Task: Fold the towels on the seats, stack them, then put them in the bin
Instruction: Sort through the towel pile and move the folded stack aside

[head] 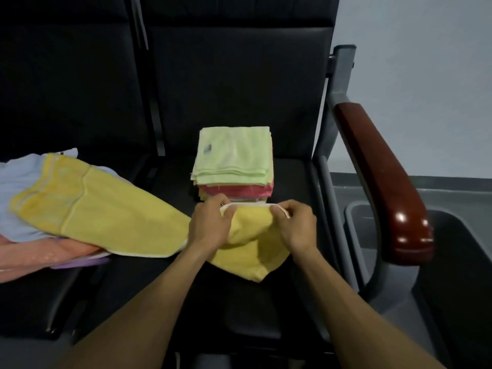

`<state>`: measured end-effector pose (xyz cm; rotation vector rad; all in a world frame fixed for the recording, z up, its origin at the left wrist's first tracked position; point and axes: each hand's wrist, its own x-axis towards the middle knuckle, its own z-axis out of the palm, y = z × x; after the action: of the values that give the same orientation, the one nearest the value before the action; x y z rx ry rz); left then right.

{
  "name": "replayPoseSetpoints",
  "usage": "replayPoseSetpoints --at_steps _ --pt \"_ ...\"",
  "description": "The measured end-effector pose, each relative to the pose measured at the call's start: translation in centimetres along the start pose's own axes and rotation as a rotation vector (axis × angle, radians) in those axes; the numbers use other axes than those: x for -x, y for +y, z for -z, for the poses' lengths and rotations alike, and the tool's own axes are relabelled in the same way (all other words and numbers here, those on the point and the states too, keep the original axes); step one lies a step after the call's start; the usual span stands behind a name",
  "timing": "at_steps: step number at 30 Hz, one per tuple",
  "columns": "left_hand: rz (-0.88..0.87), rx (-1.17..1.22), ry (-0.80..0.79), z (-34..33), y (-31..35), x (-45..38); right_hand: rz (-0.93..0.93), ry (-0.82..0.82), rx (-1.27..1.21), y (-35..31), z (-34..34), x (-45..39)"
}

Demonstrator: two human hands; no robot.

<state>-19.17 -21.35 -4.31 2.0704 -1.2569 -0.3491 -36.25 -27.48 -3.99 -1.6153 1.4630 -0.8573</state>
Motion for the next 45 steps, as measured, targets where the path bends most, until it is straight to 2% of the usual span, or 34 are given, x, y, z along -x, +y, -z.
replayPoseSetpoints --at_steps 4,9,11,15,17,18,22,24,26,29,30,31,36,38,41,42,45 --pt "0.011 0.072 0.074 1.6 -0.4 -1.1 -0.007 0.023 -0.027 -1.2 0.4 -1.0" --pt "-0.052 0.076 -0.029 2.4 -0.3 -0.3 0.068 0.044 -0.051 -2.0 0.1 -0.3" --pt "-0.093 0.095 -0.063 2.9 0.0 0.0 0.121 -0.055 -0.015 -2.7 -0.4 0.3" --pt "-0.164 0.156 -0.151 3.7 0.3 0.7 0.288 -0.396 0.074 -4.3 -1.2 1.5" --pt "-0.188 0.174 -0.184 3.8 0.2 0.9 0.321 -0.469 0.136 -4.5 -1.3 1.7" --pt "-0.192 0.159 -0.184 3.9 0.1 1.0 0.328 -0.425 0.162 -4.4 -1.4 1.6" --pt "-0.199 0.056 -0.139 4.1 -0.8 1.0 0.292 -0.055 0.252 -3.3 -0.8 0.4" --pt "-0.211 -0.003 -0.136 4.2 -1.0 1.1 0.244 0.033 0.268 -3.1 -0.4 0.3" --pt "-0.232 -0.033 -0.124 4.3 -1.1 1.2 0.242 -0.031 0.289 -3.1 -0.1 0.3" --pt "-0.285 -0.042 -0.145 4.2 -0.6 1.5 0.311 -0.354 0.353 -3.8 -0.5 1.1" --pt "-0.295 -0.046 -0.155 4.0 -0.4 1.6 0.346 -0.404 0.373 -3.8 -0.9 1.3" --pt "-0.293 -0.046 -0.157 4.0 -0.3 1.6 0.364 -0.388 0.380 -3.9 -1.2 1.5" --pt "-0.254 -0.064 -0.033 4.5 -0.9 1.2 0.283 -0.077 0.415 -4.0 -0.3 0.8" --pt "-0.253 -0.043 -0.018 4.8 -1.0 1.2 0.308 -0.107 0.443 -4.1 0.1 1.0" --pt "-0.302 -0.029 -0.097 4.7 -0.8 1.7 0.386 -0.369 0.443 -4.4 -0.7 2.0" --pt "-0.313 -0.034 -0.116 4.6 -0.7 1.9 0.403 -0.405 0.442 -4.4 -1.2 2.2" --pt "-0.287 -0.046 -0.104 4.6 -1.0 1.8 0.391 -0.256 0.455 -4.5 -1.5 1.8"
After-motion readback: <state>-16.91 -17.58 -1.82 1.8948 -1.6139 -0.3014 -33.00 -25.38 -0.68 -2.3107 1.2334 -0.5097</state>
